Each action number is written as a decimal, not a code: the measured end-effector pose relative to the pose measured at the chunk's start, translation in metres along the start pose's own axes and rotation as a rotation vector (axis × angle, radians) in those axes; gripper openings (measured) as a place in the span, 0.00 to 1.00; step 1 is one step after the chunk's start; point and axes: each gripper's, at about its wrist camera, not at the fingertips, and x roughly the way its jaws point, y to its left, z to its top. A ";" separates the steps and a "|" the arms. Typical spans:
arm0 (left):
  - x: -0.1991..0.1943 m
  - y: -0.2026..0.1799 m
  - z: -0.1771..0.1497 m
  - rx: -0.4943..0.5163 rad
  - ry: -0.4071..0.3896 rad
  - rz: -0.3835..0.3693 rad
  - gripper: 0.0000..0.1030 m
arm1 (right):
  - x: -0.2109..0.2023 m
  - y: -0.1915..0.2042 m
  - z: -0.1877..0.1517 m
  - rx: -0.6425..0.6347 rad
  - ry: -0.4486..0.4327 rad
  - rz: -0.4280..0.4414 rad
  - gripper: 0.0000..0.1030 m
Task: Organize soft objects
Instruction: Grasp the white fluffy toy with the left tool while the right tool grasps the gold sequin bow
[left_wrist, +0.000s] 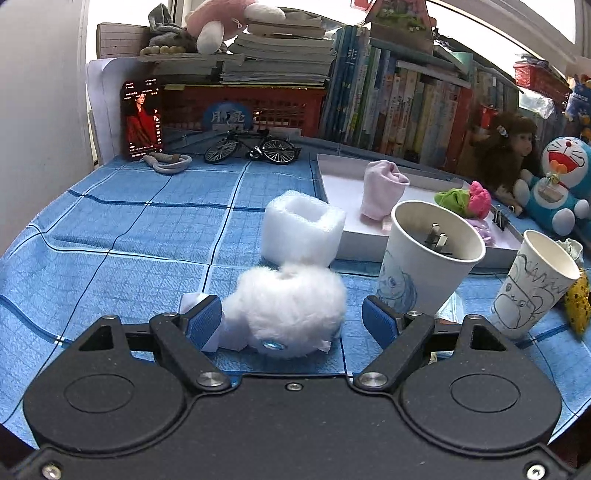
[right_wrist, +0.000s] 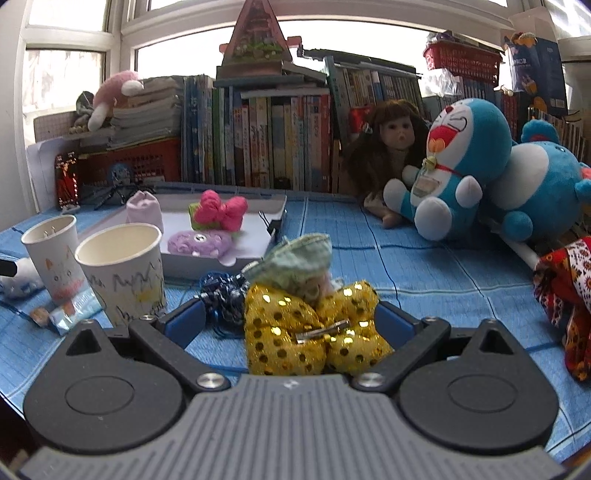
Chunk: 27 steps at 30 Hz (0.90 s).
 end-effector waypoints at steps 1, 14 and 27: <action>0.002 -0.001 -0.001 0.002 0.003 0.001 0.80 | 0.002 -0.001 -0.002 -0.001 0.006 -0.006 0.99; 0.017 -0.002 -0.005 -0.015 0.022 0.015 0.79 | 0.021 -0.002 -0.014 0.021 0.051 -0.030 0.99; 0.015 -0.003 -0.009 -0.055 -0.019 0.025 0.70 | 0.029 0.016 -0.024 -0.012 0.018 -0.168 0.98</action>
